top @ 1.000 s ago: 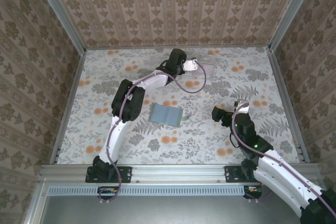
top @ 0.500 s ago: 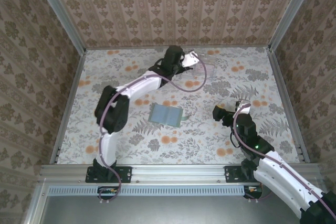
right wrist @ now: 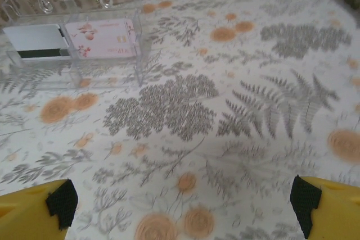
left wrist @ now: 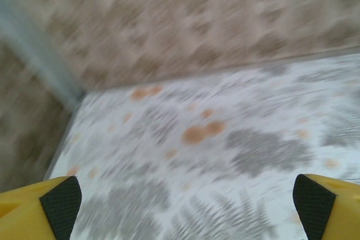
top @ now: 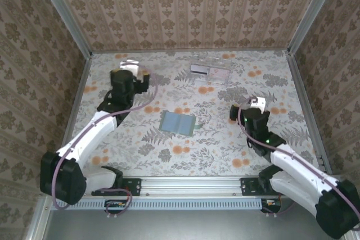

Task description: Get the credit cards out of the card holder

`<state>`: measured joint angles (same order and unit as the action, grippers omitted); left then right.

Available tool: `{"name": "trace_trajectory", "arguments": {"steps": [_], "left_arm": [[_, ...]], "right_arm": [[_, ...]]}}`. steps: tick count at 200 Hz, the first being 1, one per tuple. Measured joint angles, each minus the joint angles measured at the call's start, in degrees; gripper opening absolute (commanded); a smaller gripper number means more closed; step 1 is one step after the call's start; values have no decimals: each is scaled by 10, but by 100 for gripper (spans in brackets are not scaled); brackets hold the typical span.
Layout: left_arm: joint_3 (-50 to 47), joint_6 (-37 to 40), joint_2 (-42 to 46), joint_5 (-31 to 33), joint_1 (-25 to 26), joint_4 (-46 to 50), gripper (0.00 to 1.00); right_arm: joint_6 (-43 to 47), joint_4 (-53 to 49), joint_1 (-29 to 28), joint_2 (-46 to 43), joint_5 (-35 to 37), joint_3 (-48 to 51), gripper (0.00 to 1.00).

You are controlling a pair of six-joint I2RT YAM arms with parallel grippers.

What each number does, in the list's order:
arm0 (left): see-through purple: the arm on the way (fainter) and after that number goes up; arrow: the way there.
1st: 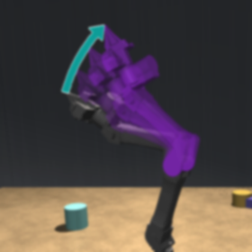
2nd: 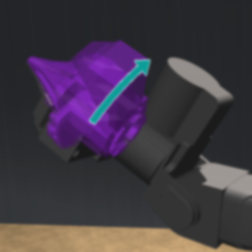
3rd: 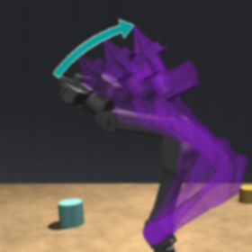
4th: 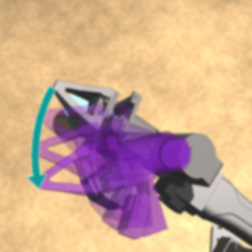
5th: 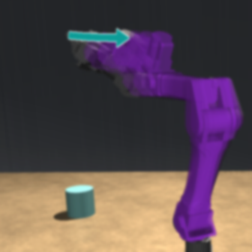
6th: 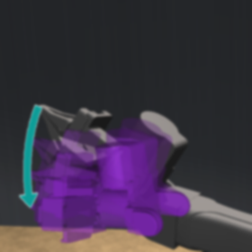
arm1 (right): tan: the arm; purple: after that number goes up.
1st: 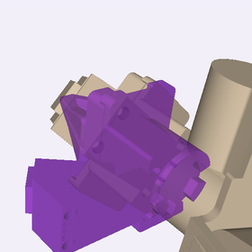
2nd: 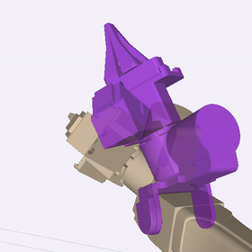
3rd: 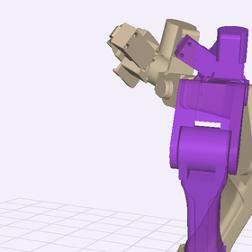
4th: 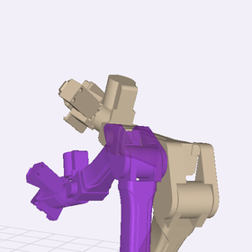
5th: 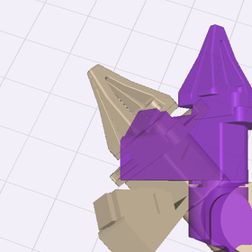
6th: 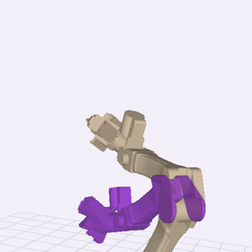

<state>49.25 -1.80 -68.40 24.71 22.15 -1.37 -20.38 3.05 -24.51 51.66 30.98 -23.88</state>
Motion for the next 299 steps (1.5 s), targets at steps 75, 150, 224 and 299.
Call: {"name": "trace_trajectory", "arguments": {"steps": [75, 150, 224, 299], "left_arm": [[-66, -89, -89, 69, -138, 37, 100], [-171, -52, -167, -23, -210, -197, 100], [-282, 21, -201, -100, -181, -442, 100], [-281, 21, -201, -108, -181, -484, 100]], "right_arm": [[127, 87, 87, 204, 4, -87, 100], [145, 255, 206, 315, -65, -55, 100], [157, 454, 228, 357, -160, 31, 100], [157, 470, 224, 357, -160, 31, 100]]}}
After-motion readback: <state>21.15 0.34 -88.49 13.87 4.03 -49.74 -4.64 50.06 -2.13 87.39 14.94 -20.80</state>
